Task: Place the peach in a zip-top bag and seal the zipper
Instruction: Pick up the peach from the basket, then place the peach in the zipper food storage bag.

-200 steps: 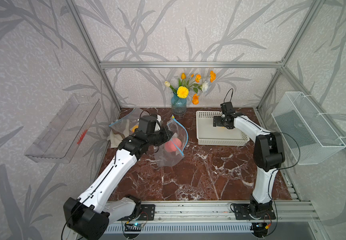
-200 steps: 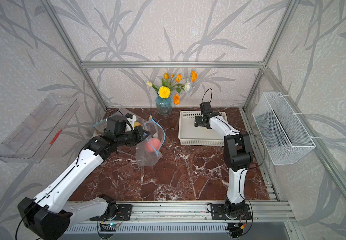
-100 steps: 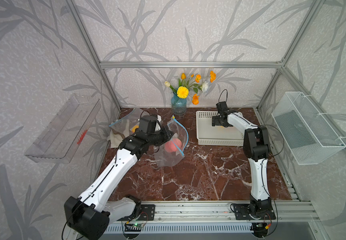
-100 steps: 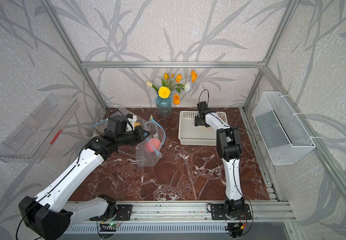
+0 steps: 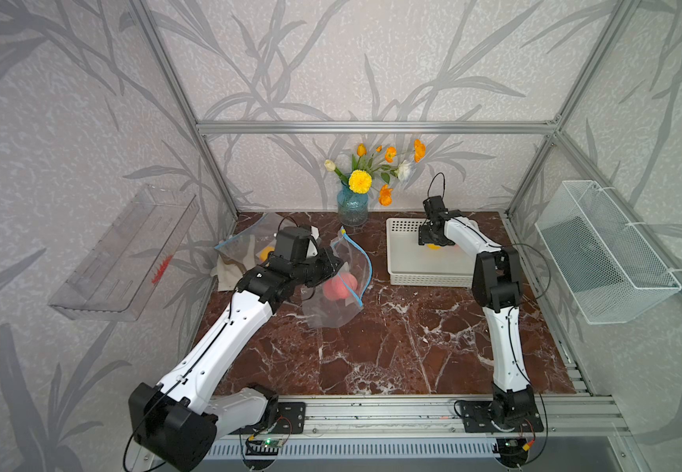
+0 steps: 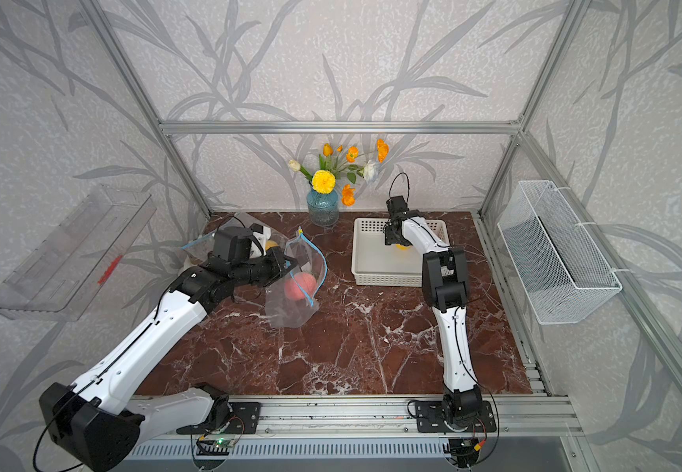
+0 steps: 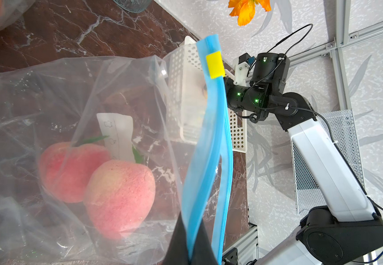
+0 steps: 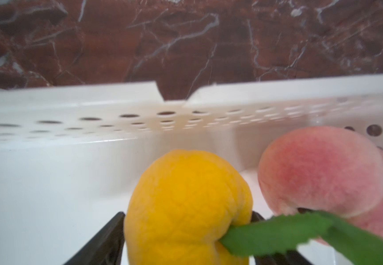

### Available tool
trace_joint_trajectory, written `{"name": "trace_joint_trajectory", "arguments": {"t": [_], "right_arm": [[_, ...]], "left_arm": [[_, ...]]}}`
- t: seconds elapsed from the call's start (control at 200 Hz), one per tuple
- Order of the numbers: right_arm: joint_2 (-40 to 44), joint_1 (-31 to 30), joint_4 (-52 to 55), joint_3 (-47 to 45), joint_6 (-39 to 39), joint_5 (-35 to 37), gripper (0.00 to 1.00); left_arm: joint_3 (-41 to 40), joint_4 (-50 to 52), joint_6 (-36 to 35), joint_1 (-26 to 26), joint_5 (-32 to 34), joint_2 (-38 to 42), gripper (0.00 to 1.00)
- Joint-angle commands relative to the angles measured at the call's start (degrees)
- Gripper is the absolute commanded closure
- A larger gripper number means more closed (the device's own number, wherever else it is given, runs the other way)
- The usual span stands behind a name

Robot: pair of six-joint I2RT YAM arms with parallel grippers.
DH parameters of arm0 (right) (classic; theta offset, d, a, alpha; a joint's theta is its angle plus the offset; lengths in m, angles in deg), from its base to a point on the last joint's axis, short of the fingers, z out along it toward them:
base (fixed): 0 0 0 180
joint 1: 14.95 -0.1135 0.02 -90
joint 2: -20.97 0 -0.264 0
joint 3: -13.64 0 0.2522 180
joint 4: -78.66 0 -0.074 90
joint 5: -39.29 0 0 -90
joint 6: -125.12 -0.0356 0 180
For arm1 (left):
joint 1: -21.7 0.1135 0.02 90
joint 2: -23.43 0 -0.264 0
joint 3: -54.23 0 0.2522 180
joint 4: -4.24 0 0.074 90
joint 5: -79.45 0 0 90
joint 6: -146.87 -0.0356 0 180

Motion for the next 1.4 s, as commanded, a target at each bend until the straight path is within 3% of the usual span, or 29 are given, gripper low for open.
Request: {"name": "trace_joint_trajectory", "arguments": {"t": [0.0, 0.195, 0.39, 0.645, 0.84, 1.03, 1.21, 1.395], "right_arm": [[-0.5, 0.4, 3.1, 1.2, 0.0, -1.0, 0.2], [3.2, 0.3, 2.5, -1.8, 0.9, -3.4, 0.32], [16.3, 0.4, -5.7, -14.8, 1.8, -11.2, 0.35], [38.6, 0.5, -17.3, -34.6, 6.6, -40.1, 0.34], [51.4, 0.3, -28.1, -44.4, 0.8, -55.6, 0.34], [57.2, -2.6, -32.1, -46.9, -1.4, -60.6, 0.33], [57.4, -6.2, -35.5, -46.8, -3.9, -66.1, 0.33], [56.8, -11.5, -32.3, -44.6, -0.6, -65.0, 0.32]], "left_arm": [[-0.5, -1.2, -0.1, -0.2, -0.6, 0.1, 0.97], [-0.8, -1.6, -0.3, -0.2, -0.5, 0.0, 0.97], [-1.0, -1.5, -0.4, -0.2, -0.7, -0.2, 0.97], [-1.4, -3.0, -0.2, -0.2, -1.7, -1.0, 0.97], [-0.4, -6.2, 1.0, -0.4, -3.9, -3.4, 0.97], [1.6, -9.7, 2.1, -1.3, -6.2, -6.6, 0.97], [3.4, -9.8, 1.7, -3.3, -7.6, -8.8, 0.97], [4.8, -9.6, 0.8, -5.1, -7.4, -8.6, 0.97]]}}
